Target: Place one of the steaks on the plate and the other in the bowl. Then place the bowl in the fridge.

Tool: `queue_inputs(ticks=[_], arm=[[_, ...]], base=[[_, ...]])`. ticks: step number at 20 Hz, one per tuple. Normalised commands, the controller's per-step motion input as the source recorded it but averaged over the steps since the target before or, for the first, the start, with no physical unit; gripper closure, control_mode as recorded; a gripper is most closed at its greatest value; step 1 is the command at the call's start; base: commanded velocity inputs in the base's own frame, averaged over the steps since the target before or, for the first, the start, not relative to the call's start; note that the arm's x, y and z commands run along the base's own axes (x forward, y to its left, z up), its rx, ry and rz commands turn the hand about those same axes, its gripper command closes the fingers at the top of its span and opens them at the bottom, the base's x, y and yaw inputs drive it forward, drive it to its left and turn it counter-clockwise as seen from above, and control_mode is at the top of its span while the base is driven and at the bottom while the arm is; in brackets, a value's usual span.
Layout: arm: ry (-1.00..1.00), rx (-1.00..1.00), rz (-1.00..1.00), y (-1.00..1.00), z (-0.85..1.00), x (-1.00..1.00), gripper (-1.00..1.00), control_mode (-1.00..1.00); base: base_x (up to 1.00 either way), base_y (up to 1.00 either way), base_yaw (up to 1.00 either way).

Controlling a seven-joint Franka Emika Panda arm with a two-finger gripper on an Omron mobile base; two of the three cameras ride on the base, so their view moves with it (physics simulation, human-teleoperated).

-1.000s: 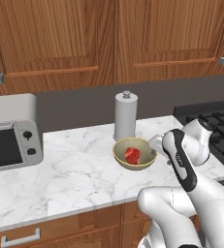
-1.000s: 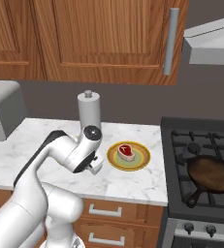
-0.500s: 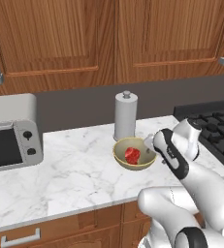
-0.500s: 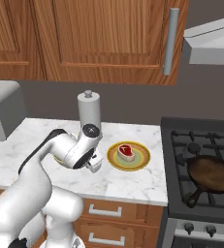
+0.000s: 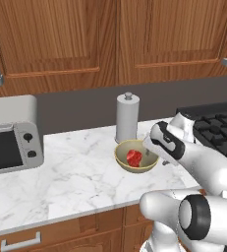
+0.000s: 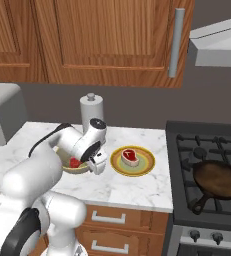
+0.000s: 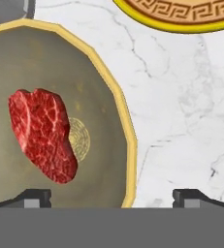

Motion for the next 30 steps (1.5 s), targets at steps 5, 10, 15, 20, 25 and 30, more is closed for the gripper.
queue_inputs(ticks=[5,10,15,20,25,30], arm=[[0.00,0.00,0.00,0.00,-0.19,0.05,-1.00,-1.00],[0.00,0.00,0.00,0.00,-0.32,0.01,-1.00,-1.00],[0.00,0.00,0.00,0.00,-0.22,0.07,-1.00,-1.00],[0.00,0.00,0.00,0.05,-0.19,0.20,-1.00,-1.00],[0.00,0.00,0.00,0.23,-0.19,0.13,1.00,-1.00],[0.00,0.00,0.00,0.03,-0.19,0.00,1.00,-1.00]], base=[[0.00,0.00,0.00],[0.00,0.00,0.00],[0.00,0.00,0.00],[0.00,0.00,0.00],[0.00,0.00,0.00],[0.00,0.00,0.00]])
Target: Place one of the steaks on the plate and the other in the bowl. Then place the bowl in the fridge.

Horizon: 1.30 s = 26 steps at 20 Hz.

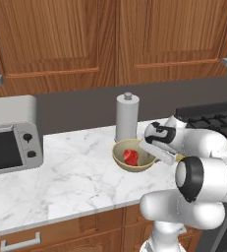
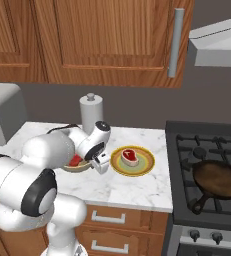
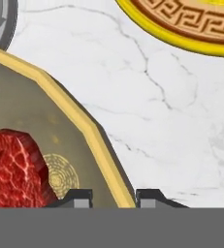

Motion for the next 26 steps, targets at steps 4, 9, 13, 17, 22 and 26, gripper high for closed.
queue_inputs(ticks=[4,9,13,17,22,26], arm=[[-0.03,0.00,0.00,0.01,-0.13,-0.27,1.00,-1.00],[-0.17,0.00,0.00,0.00,0.00,-0.60,1.00,-1.00],[-0.22,0.01,-0.04,-0.03,0.12,-0.51,1.00,-1.00],[-0.13,0.02,-0.13,-0.01,0.17,-0.24,1.00,-1.00],[0.00,0.03,-0.22,0.00,0.20,-0.06,1.00,-1.00],[0.07,0.04,-0.36,0.00,0.25,-0.06,1.00,-1.00]], base=[[0.00,0.00,0.00],[0.00,0.00,0.00],[0.00,0.00,0.00],[0.00,0.00,0.00],[0.00,0.00,0.00],[0.00,0.00,0.00]])
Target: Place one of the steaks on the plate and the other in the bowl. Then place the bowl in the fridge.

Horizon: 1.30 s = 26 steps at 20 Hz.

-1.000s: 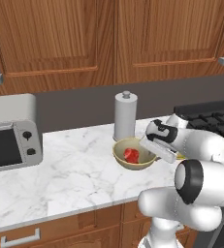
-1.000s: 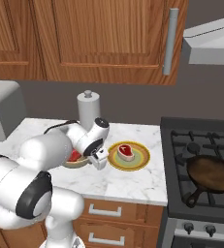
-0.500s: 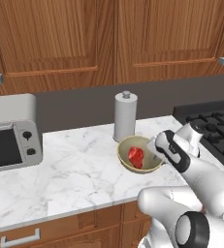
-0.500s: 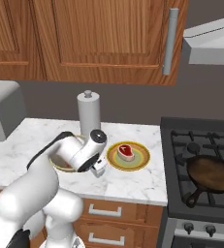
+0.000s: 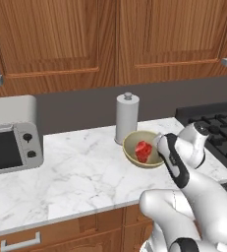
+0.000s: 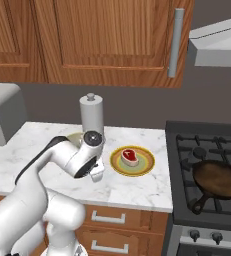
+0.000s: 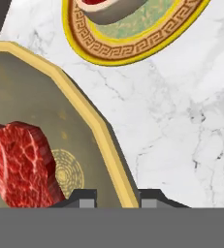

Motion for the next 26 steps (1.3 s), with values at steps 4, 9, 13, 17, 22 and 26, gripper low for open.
queue_inputs(ticks=[4,9,13,17,22,26], arm=[[0.01,0.02,-0.38,0.00,0.19,-0.26,1.00,-1.00],[0.00,0.00,-0.40,0.00,0.15,-0.36,1.00,-1.00],[0.00,0.02,-0.35,0.00,0.24,-0.59,1.00,-1.00],[0.00,0.07,-0.27,0.00,0.45,-0.66,1.00,-1.00],[0.00,0.13,-0.03,0.00,0.63,-0.69,1.00,-1.00],[-0.07,0.05,0.00,0.00,0.23,-0.85,1.00,-1.00]], base=[[0.00,0.00,0.00],[0.00,0.00,0.00],[0.00,0.00,0.00],[0.00,0.00,0.00],[0.00,0.00,0.00],[0.00,0.00,0.00]])
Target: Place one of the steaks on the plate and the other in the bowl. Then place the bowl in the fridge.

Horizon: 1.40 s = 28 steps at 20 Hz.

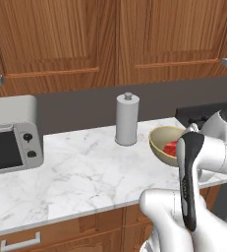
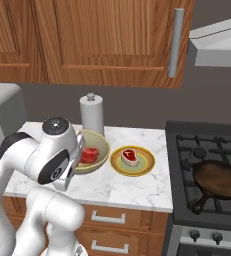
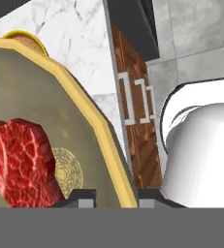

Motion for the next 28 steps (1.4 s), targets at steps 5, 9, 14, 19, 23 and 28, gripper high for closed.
queue_inputs(ticks=[5,9,14,19,23,28], arm=[[-0.20,-0.06,-0.02,0.15,0.15,-0.70,1.00,-1.00],[-0.25,-0.11,-0.06,0.22,0.18,-0.40,1.00,-1.00],[-0.19,-0.06,-0.06,0.14,0.17,-0.23,1.00,1.00],[0.00,0.00,0.00,0.00,0.00,0.00,1.00,1.00],[0.00,0.00,0.00,0.00,0.00,0.00,1.00,1.00],[0.00,0.00,0.00,0.00,0.00,0.00,1.00,1.00]], base=[[0.00,0.00,0.00],[0.00,0.00,0.00],[-0.21,0.03,-0.05],[-0.89,-0.25,-0.28],[-0.04,-0.15,-0.90],[0.00,-0.08,-0.96]])
